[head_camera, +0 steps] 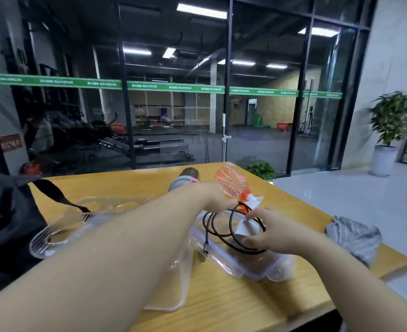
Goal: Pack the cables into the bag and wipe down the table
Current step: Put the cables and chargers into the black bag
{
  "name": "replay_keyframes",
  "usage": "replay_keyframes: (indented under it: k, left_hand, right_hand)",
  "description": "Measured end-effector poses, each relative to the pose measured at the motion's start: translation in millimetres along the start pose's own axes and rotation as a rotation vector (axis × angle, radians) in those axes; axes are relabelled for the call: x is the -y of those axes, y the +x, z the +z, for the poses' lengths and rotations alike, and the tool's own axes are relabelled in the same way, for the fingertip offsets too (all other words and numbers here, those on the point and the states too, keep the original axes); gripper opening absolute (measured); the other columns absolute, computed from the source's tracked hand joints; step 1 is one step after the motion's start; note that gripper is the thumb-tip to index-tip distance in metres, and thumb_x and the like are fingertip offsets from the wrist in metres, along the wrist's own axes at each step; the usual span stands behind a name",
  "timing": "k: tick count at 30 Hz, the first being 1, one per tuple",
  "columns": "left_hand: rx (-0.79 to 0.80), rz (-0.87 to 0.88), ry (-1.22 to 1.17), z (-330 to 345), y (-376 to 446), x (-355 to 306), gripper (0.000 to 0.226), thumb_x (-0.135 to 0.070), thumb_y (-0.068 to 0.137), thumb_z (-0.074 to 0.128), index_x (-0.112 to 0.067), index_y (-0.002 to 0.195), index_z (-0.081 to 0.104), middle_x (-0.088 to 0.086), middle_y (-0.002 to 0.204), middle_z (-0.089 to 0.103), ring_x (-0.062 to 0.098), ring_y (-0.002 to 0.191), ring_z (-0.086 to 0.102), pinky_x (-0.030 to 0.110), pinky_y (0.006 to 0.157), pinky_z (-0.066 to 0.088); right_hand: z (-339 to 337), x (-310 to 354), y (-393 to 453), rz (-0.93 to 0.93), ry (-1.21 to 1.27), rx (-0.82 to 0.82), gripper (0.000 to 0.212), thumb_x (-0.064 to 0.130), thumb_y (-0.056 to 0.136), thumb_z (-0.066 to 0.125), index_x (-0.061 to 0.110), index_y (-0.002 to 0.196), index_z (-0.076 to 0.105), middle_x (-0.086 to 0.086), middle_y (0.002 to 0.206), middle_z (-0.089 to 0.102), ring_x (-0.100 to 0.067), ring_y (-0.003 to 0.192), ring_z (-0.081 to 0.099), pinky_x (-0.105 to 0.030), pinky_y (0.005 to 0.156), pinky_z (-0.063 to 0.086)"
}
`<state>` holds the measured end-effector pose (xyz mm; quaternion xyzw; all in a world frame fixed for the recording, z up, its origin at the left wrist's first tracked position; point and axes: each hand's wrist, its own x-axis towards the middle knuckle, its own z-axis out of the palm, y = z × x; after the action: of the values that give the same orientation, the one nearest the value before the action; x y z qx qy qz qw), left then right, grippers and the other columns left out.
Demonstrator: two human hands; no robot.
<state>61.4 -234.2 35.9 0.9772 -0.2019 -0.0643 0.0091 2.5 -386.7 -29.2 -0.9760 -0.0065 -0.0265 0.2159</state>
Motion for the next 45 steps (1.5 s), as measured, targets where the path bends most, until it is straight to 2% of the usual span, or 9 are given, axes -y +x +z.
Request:
replay_keyframes:
  k: [5, 8, 11, 17, 27, 30, 37, 42, 45]
  left_hand:
    - [0.132, 0.004, 0.131, 9.3, 15.3, -23.7, 0.061, -0.052, 0.094, 0.036, -0.009, 0.136, 0.040, 0.011, 0.140, 0.044, 0.030, 0.121, 0.046, 0.037, 0.095, 0.038]
    - [0.168, -0.005, 0.230, 17.8, 21.9, -27.0, 0.048, -0.041, 0.096, 0.038, -0.008, 0.129, 0.046, 0.010, 0.130, 0.051, 0.030, 0.109, 0.052, 0.038, 0.093, 0.044]
    - [0.196, -0.025, 0.266, 22.1, 23.8, -26.7, 0.044, -0.035, 0.098, 0.037, -0.007, 0.130, 0.045, 0.012, 0.129, 0.050, 0.029, 0.099, 0.050, 0.037, 0.093, 0.044]
    - [0.204, -0.021, 0.373, 26.2, 23.7, -30.0, 0.035, -0.020, 0.096, 0.041, -0.005, 0.127, 0.048, 0.011, 0.106, 0.047, 0.027, 0.090, 0.047, 0.035, 0.090, 0.045]
    - [0.142, 0.061, 0.405, 33.8, 14.2, -31.7, 0.032, -0.005, 0.092, 0.049, -0.001, 0.124, 0.051, 0.011, 0.083, 0.046, 0.025, 0.084, 0.044, 0.033, 0.089, 0.045]
    - [0.043, 0.031, 0.226, 29.8, 9.7, -25.2, 0.032, -0.009, 0.092, 0.051, -0.003, 0.124, 0.051, 0.007, 0.082, 0.046, 0.021, 0.084, 0.043, 0.031, 0.087, 0.045]
    - [-0.240, 0.074, -0.018, -3.0, -22.3, -10.8, 0.026, 0.004, 0.087, 0.044, -0.005, 0.111, 0.041, 0.003, 0.070, 0.040, 0.014, 0.056, 0.035, 0.024, 0.045, 0.027]
    - [-0.441, 0.071, -0.131, -23.0, -50.5, 18.1, 0.026, 0.004, 0.082, 0.043, -0.009, 0.104, 0.040, 0.009, 0.092, 0.053, 0.026, 0.076, 0.049, 0.031, 0.049, 0.035]
    - [-0.494, 0.077, -0.201, -36.4, -68.1, 40.0, 0.043, 0.005, 0.080, 0.051, -0.014, 0.118, 0.040, 0.010, 0.106, 0.058, 0.029, 0.092, 0.056, 0.045, 0.074, 0.050]
  right_hand:
    - [1.1, -2.9, -0.4, 0.032, 0.012, 0.083, 0.082, 0.049, 0.068, 0.074, 0.033, 0.138, 0.035, 0.008, 0.117, 0.050, -0.013, 0.096, 0.052, -0.020, 0.067, 0.041]
    - [6.5, -6.1, 0.2, 0.029, 0.028, 0.076, 0.065, 0.048, 0.066, 0.076, 0.031, 0.120, 0.045, 0.010, 0.104, 0.055, -0.012, 0.090, 0.054, -0.018, 0.059, 0.037]
    - [7.5, -7.0, 0.2, 0.015, 0.069, 0.055, 0.049, 0.047, 0.065, 0.077, 0.027, 0.103, 0.053, 0.009, 0.093, 0.060, -0.009, 0.082, 0.056, -0.023, 0.062, 0.042]
    - [7.1, -5.8, -3.7, -0.006, 0.067, 0.033, 0.050, 0.052, 0.070, 0.074, 0.023, 0.106, 0.055, 0.004, 0.099, 0.062, -0.015, 0.092, 0.057, -0.032, 0.080, 0.045]
    - [3.6, -8.3, -5.6, -0.030, 0.144, 0.015, 0.040, 0.048, 0.068, 0.077, 0.022, 0.093, 0.063, 0.003, 0.087, 0.066, -0.014, 0.080, 0.059, -0.030, 0.066, 0.042]
    - [0.5, -8.0, -7.1, -0.023, 0.141, -0.025, 0.040, 0.049, 0.066, 0.078, 0.021, 0.090, 0.063, 0.002, 0.080, 0.063, -0.011, 0.069, 0.053, -0.028, 0.060, 0.037]
    - [-24.3, 9.6, -14.9, -0.076, 0.165, -0.188, 0.051, 0.044, 0.063, 0.083, 0.014, 0.099, 0.063, -0.005, 0.092, 0.065, -0.023, 0.085, 0.061, -0.034, 0.070, 0.048]
    - [-40.7, 43.1, -17.5, -0.171, 0.212, -0.298, 0.053, 0.038, 0.065, 0.084, 0.012, 0.105, 0.062, -0.009, 0.095, 0.066, -0.023, 0.087, 0.061, -0.039, 0.077, 0.049]
    - [-41.8, 68.3, -16.8, -0.234, 0.252, -0.363, 0.054, 0.038, 0.065, 0.084, 0.021, 0.109, 0.060, 0.009, 0.087, 0.062, -0.002, 0.075, 0.057, -0.016, 0.062, 0.045]
